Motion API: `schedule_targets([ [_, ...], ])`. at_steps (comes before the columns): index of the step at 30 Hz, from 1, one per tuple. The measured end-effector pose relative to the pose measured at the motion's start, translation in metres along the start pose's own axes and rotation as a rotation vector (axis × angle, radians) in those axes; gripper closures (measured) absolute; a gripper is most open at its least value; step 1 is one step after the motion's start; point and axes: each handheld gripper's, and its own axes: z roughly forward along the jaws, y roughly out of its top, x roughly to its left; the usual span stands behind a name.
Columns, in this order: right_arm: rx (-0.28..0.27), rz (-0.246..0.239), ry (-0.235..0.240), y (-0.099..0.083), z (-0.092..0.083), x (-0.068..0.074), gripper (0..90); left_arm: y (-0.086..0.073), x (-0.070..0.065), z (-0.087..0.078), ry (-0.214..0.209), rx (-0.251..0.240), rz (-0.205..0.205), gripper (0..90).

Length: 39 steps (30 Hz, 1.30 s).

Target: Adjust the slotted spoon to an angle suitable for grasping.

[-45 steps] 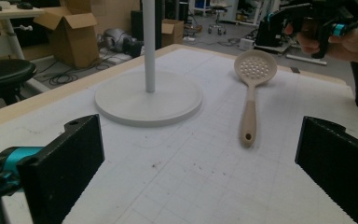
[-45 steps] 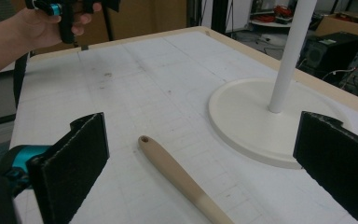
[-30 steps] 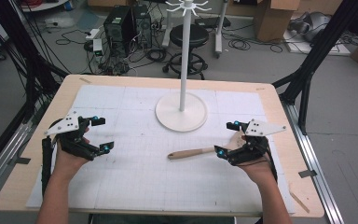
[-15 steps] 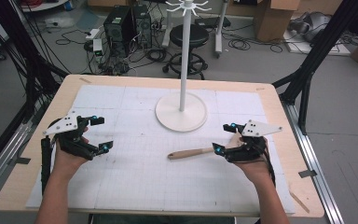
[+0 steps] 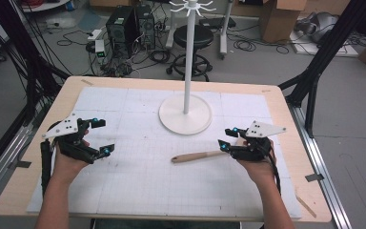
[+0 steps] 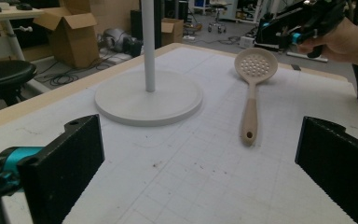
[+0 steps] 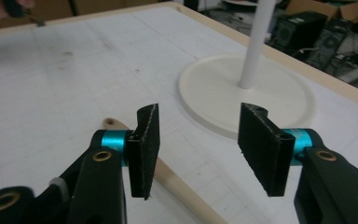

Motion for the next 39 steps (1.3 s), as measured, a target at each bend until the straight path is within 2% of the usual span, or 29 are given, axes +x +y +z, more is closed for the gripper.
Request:
schedule_targets([
  [1,0.017,0.005,-0.009,-0.001,0.002,-0.001,58.4,0.0,0.0,0.0,-0.001,0.0,-0.003,1.7],
  [3,0.049,0.003,-0.062,-0.002,0.007,-0.005,62.6,0.0,0.0,0.001,0.0,0.005,0.0,1.7],
  [5,0.063,0.015,-0.077,-0.003,0.01,-0.007,63.5,-0.001,0.0,0.001,0.001,0.006,-0.001,1.7],
  [6,0.076,0.023,-0.101,-0.003,0.011,-0.008,64.3,-0.001,0.0,0.001,0.001,0.01,-0.003,1.7],
  [7,0.135,0.024,-0.158,-0.006,0.018,-0.013,74.1,-0.001,0.001,0.001,0.003,0.013,0.003,1.7],
  [10,0.198,0.035,-0.188,-0.011,0.026,-0.018,80.3,0.0,0.002,-0.002,0.008,0.005,-0.001,1.7],
  [12,0.241,0.023,-0.233,-0.014,0.031,-0.019,81.4,-0.001,0.002,-0.002,0.01,0.005,-0.002,1.7],
  [13,0.266,0.02,-0.239,-0.015,0.034,-0.019,85.0,-0.001,0.002,-0.002,0.01,0.005,-0.002,1.7],
  [14,0.289,0.027,-0.245,-0.016,0.036,-0.019,87.1,-0.001,0.002,-0.002,0.009,0.005,-0.002,1.7],
  [15,0.289,0.027,-0.245,-0.016,0.036,-0.019,87.1,-0.001,0.002,-0.002,0.009,0.005,-0.002,1.7],
  [16,0.323,0.034,-0.249,-0.019,0.04,-0.019,89.9,-0.001,0.002,-0.001,0.005,0.008,-0.001,1.7],
  [26,0.445,0.122,-0.253,-0.034,0.048,-0.026,90.0,-0.001,0.002,-0.001,0.0,0.011,0.001,1.7],
  [28,0.475,0.124,-0.249,-0.036,0.048,-0.024,90.0,-0.001,0.002,-0.001,0.0,0.008,0.0,1.7],
  [30,0.472,0.132,-0.258,-0.036,0.045,-0.022,90.0,-0.001,0.002,-0.001,-0.001,0.008,0.001,1.7],
  [34,0.483,0.16,-0.245,-0.038,0.041,-0.02,90.0,-0.001,0.002,0.0,-0.001,0.013,0.0,1.7],
  [39,0.488,0.163,-0.236,-0.039,0.037,-0.015,90.0,0.0,0.001,0.0,-0.004,0.006,-0.002,1.7],
])
